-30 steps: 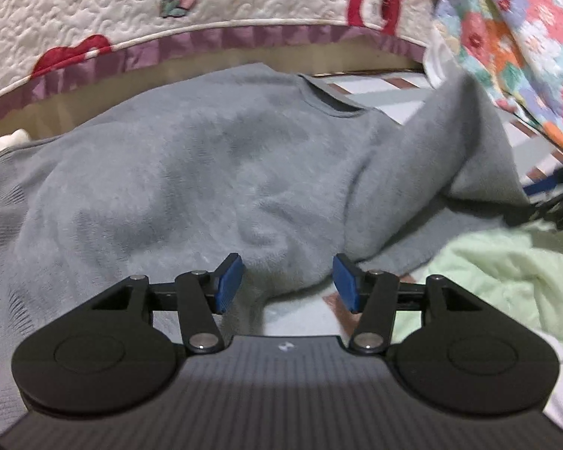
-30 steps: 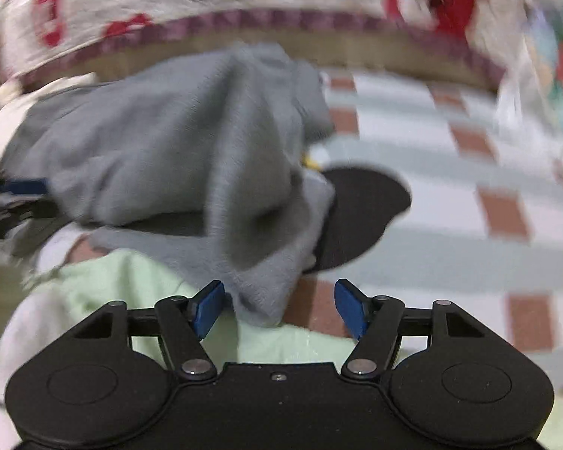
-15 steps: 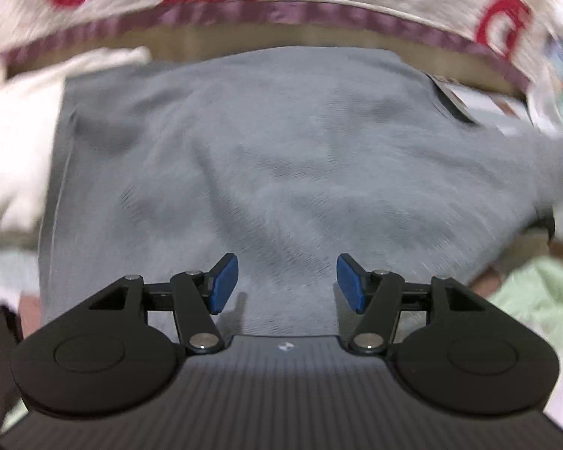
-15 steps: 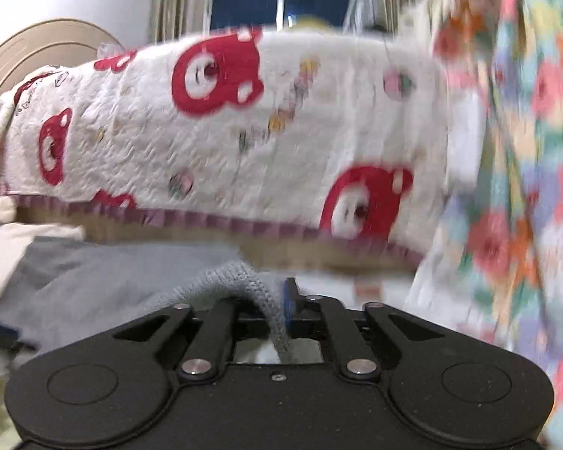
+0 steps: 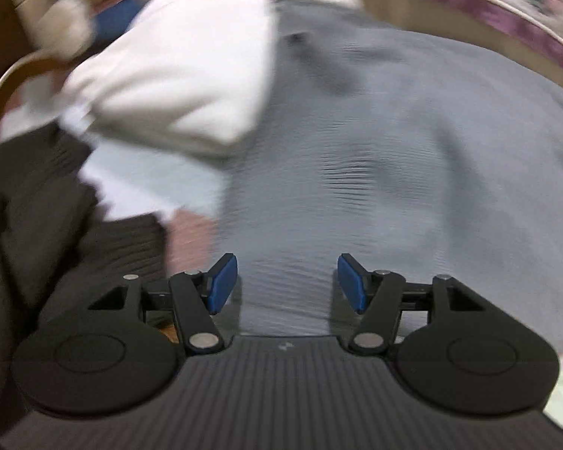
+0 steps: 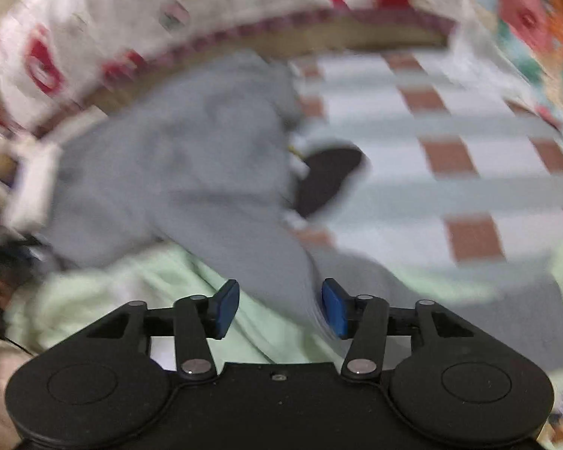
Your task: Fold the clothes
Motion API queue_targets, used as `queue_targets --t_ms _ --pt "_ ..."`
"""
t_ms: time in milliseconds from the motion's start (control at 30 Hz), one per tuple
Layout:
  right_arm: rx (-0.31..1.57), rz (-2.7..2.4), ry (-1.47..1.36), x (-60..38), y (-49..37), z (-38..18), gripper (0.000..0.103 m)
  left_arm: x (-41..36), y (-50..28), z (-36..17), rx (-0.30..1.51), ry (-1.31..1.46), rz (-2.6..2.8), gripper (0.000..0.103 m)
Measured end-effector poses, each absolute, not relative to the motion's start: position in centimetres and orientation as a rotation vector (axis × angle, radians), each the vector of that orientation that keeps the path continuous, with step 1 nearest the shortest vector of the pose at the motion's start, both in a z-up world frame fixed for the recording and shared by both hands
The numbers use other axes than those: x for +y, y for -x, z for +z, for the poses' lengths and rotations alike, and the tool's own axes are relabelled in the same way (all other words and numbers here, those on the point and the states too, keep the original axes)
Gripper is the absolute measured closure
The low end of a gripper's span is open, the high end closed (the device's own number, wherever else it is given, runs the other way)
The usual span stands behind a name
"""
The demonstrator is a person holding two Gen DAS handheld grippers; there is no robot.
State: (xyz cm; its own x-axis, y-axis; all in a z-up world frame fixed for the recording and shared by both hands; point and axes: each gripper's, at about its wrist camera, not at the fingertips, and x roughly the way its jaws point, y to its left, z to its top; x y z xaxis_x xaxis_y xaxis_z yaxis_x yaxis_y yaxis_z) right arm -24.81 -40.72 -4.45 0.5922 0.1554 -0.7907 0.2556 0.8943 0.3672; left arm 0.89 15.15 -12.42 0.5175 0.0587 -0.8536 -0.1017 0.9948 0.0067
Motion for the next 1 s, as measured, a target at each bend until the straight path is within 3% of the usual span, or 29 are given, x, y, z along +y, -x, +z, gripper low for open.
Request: queue_targets --t_ms 100,267,500,633,833,1000 --pt "0.858 0.051 -0.583 -41.3 23.3 -2.5 0.047 17.4 -0.8 -12.4 1.019 0.093 0.157 0.044" --pt "0.879 0.064 -0.627 -41.4 18.3 -3.1 0.045 19.0 -0.7 -13.0 1.042 0.15 0.17 0.039" --pt "0.977 -0.032 -0.483 -41.5 11.1 -8.6 0.045 17.5 -0.3 -15.0 1.143 0.304 0.054 0.039" --pt "1.04 -0.038 -0.556 -42.7 8.3 -12.5 0.045 16.9 0.0 -15.9 1.18 0.374 0.008 0.039" --pt "1.032 -0.106 -0.505 -41.6 8.7 -14.9 0.043 20.2 1.6 -16.3 1.154 0.751 0.05 0.038" --pt "0.992 -0.078 -0.515 -40.6 10.1 -16.1 0.035 19.9 1.2 -17.4 1.16 0.726 0.115 0.038"
